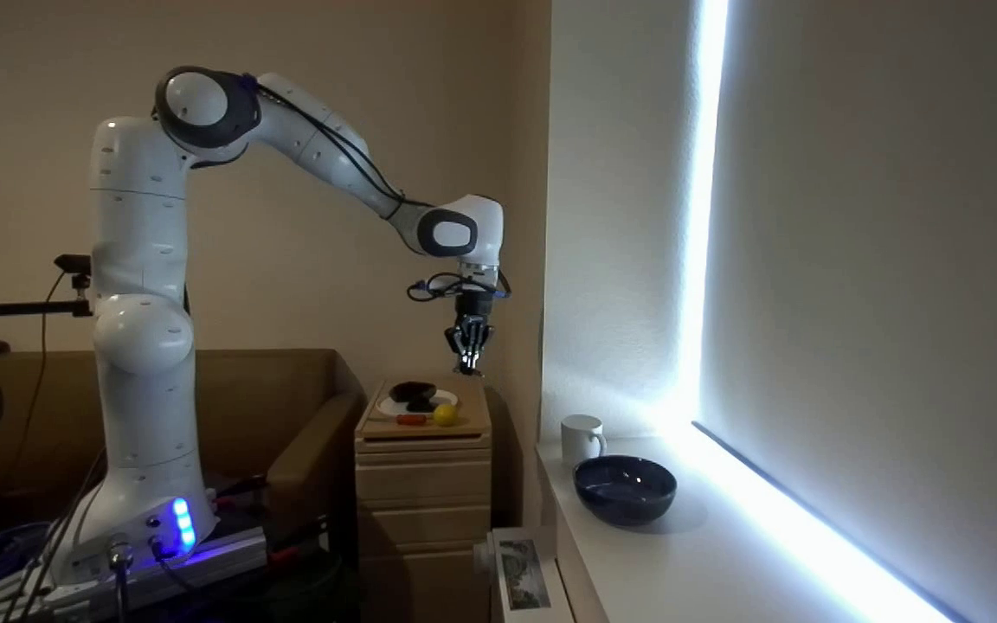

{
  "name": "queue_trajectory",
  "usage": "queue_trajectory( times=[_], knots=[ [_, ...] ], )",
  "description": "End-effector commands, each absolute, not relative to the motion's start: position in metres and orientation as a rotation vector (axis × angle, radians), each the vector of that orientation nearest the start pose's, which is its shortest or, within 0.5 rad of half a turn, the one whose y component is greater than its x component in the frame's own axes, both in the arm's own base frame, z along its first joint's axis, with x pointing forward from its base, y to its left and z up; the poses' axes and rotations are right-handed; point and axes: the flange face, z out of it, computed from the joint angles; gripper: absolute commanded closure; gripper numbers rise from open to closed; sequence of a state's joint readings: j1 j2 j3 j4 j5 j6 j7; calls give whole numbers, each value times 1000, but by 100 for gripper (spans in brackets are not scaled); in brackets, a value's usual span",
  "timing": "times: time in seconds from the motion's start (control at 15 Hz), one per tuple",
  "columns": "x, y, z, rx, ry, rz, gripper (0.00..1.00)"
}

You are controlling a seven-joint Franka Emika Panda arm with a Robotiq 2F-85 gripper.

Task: Pick up the keys from the black bowl and place it on the cabinet to the left.

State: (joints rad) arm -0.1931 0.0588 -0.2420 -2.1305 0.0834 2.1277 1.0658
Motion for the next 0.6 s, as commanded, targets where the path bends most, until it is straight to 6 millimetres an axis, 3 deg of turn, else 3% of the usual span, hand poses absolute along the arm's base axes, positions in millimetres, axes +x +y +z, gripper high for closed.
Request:
queue_trajectory(
  times=[0.0,0.07,0.13,0.27,0.33,0.47,0.53],
  knots=[
    [478,-154,406,-2306,1950,-44,97],
    [498,-175,392,-2289,2049,35,97],
    [497,-161,399,-2297,2026,18,89],
    [497,-161,401,-2290,2033,15,89],
    [496,-168,392,-2305,2057,40,97],
    [503,-147,386,-2371,1986,53,97],
    [513,-120,381,-2400,1916,55,97]
  ],
)
